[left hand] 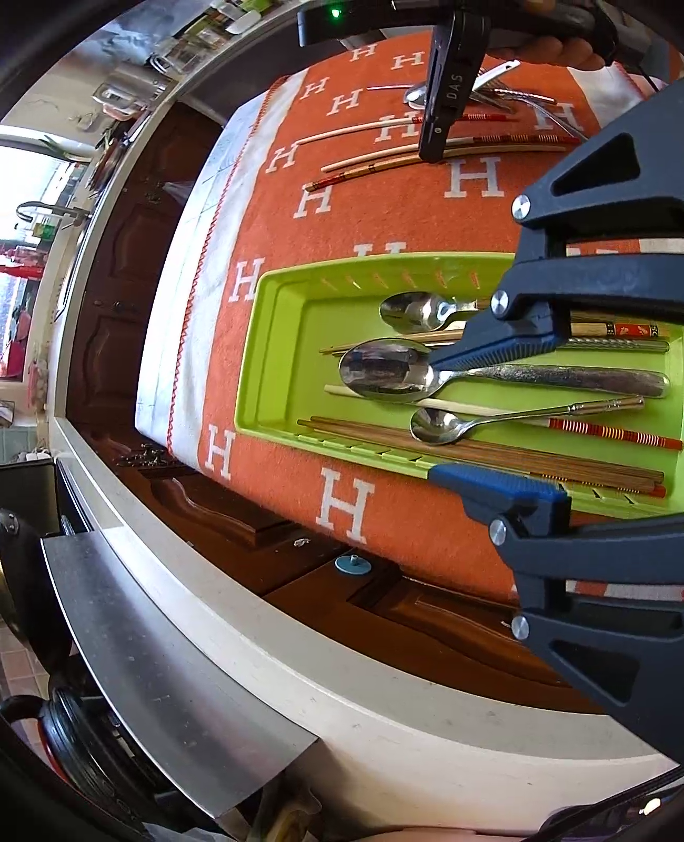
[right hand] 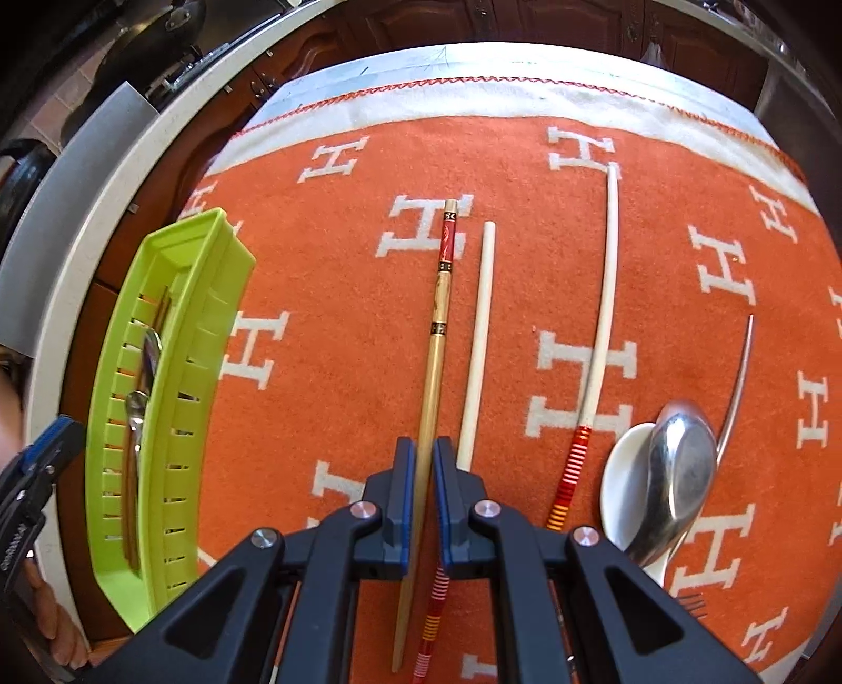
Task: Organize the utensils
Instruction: 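Lower the red-banded chopstick into the tray with the right tool and release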
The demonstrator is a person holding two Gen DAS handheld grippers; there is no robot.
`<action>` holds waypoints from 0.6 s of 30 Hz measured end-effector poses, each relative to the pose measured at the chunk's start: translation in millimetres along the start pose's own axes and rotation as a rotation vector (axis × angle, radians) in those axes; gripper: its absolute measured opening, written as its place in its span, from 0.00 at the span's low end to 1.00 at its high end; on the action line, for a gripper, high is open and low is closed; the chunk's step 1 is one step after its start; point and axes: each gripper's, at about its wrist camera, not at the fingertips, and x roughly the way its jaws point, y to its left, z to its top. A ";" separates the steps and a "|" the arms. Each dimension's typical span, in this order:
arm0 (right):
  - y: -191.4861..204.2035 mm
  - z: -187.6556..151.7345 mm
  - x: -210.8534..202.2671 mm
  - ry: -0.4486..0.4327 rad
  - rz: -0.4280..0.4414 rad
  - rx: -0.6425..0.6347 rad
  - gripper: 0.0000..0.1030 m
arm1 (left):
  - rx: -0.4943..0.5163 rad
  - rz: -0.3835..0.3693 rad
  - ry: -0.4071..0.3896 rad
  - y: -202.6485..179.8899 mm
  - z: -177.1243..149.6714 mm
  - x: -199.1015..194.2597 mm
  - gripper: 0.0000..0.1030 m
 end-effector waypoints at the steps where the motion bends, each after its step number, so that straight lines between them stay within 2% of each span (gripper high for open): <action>1: -0.3 0.2 -0.1 0.007 0.007 0.010 0.06 | -0.004 -0.001 -0.003 0.8 0.2 -0.9 0.38; 5: -2.0 0.8 -11.4 0.021 0.109 0.083 0.06 | -0.027 0.003 -0.024 7.4 1.5 -7.2 0.41; 11: 29.6 -1.7 -46.0 0.026 0.345 0.091 0.06 | -0.043 0.026 -0.040 14.3 3.1 -12.4 0.41; 16: 65.9 -3.0 -53.8 0.056 0.433 0.063 0.06 | -0.058 0.025 -0.056 20.9 2.9 -19.4 0.41; 18: 80.2 -3.0 -49.7 0.069 0.434 0.054 0.06 | -0.065 0.027 -0.063 24.4 2.6 -22.7 0.42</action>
